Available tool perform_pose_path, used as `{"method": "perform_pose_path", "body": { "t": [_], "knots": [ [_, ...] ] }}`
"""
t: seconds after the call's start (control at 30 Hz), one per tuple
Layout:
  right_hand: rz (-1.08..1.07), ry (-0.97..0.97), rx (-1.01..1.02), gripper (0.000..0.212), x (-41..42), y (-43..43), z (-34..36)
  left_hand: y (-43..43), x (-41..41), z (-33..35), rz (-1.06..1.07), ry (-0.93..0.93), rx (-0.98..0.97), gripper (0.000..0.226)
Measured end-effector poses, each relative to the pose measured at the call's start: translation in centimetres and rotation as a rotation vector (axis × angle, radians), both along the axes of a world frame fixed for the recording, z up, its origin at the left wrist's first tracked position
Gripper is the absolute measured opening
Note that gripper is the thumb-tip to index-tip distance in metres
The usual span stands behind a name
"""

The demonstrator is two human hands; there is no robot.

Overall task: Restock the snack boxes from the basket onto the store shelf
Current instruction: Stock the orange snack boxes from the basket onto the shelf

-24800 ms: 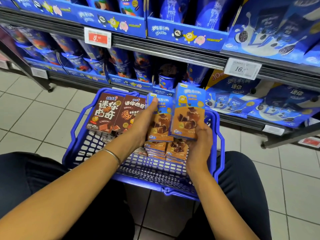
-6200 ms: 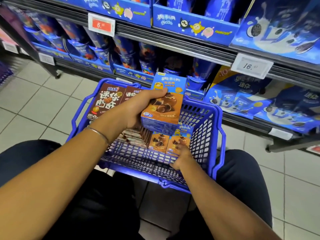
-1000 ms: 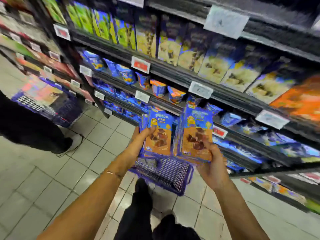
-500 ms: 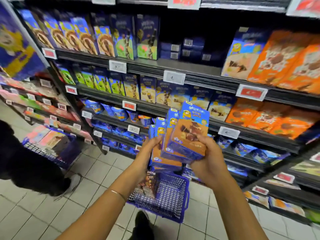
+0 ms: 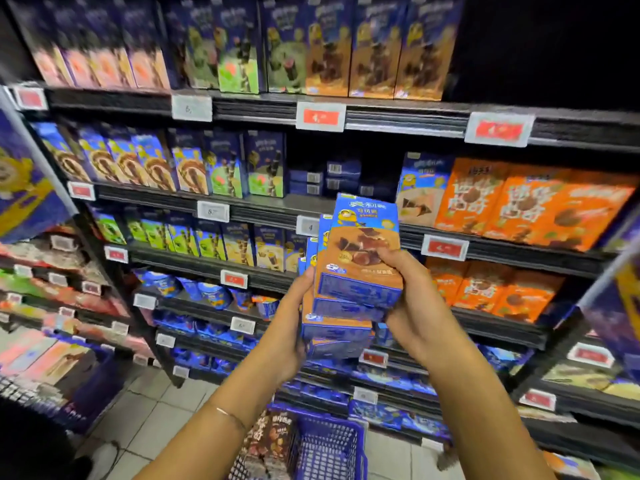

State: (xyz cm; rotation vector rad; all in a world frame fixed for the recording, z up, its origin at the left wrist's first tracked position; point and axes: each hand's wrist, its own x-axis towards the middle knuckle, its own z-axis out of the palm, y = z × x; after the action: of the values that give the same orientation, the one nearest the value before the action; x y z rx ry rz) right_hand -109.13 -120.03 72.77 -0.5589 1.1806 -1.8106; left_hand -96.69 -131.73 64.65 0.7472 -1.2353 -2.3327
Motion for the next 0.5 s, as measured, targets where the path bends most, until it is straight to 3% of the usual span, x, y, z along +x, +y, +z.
{"method": "perform_pose_path", "body": {
  "t": [0.27,0.5],
  "knots": [
    [-0.125,0.215,-0.095,0.028,-1.3,-4.1,7.5,-4.0,-2.6,6.8,-0.047,0.107,-0.006,0.059],
    [-0.253,0.273,-0.111,0.023,-1.6,-9.1,9.4,-9.2,-3.5,9.0,-0.026,0.13,-0.006,0.066]
  ]
}}
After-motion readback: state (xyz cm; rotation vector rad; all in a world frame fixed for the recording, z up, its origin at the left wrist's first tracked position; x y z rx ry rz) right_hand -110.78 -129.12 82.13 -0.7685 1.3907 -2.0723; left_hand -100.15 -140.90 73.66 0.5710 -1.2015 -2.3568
